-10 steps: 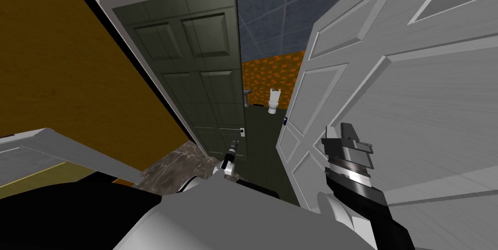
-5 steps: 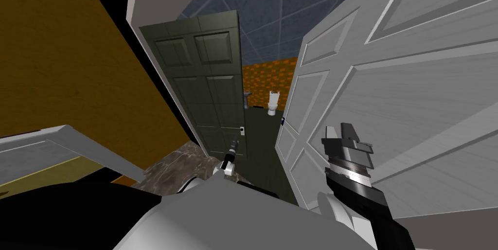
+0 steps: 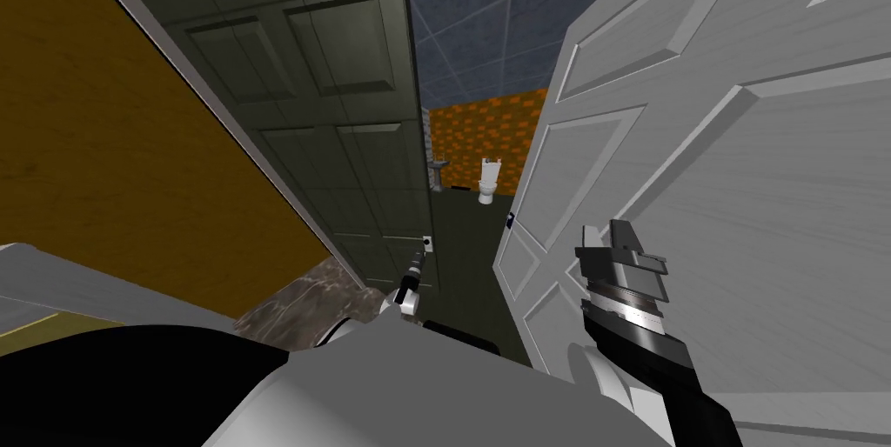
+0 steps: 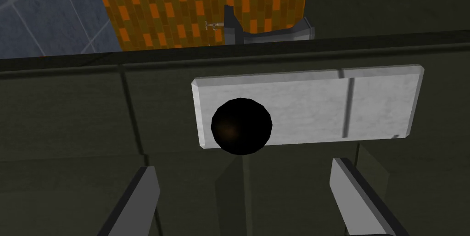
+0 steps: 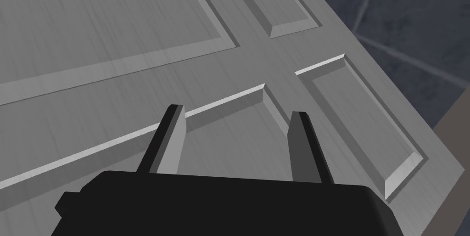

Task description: Push the door open

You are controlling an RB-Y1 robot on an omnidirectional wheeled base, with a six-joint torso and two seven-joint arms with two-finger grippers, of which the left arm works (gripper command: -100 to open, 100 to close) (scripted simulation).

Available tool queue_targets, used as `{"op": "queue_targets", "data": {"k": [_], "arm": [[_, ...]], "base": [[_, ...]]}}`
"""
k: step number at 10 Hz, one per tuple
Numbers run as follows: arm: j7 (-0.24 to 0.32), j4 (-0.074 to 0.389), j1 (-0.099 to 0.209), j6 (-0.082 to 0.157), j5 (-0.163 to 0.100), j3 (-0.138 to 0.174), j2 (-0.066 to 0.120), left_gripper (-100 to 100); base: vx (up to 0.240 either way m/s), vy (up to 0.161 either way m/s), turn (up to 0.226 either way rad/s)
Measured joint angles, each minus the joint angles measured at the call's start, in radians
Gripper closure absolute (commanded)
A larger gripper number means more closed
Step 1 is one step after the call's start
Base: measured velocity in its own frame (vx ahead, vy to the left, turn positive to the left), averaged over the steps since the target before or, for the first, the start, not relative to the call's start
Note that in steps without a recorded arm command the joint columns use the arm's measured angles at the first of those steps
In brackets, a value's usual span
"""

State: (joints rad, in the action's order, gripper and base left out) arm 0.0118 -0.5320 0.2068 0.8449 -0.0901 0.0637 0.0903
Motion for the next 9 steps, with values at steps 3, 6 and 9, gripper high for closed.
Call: {"op": "queue_targets", "data": {"k": [3,6,9], "arm": [[-0.003,0.003,-0.004,0.010,-0.003,0.005,-0.003,-100],[-0.003,0.003,-0.002,0.010,-0.003,0.005,-0.003,100],[-0.004,0.005,-0.005,0.008,-0.002,0.004,-0.004,100]], "base": [[0.166,0.004,-0.011],[-0.022,-0.002,-0.007],[-0.006,-0.001,0.001]]}}
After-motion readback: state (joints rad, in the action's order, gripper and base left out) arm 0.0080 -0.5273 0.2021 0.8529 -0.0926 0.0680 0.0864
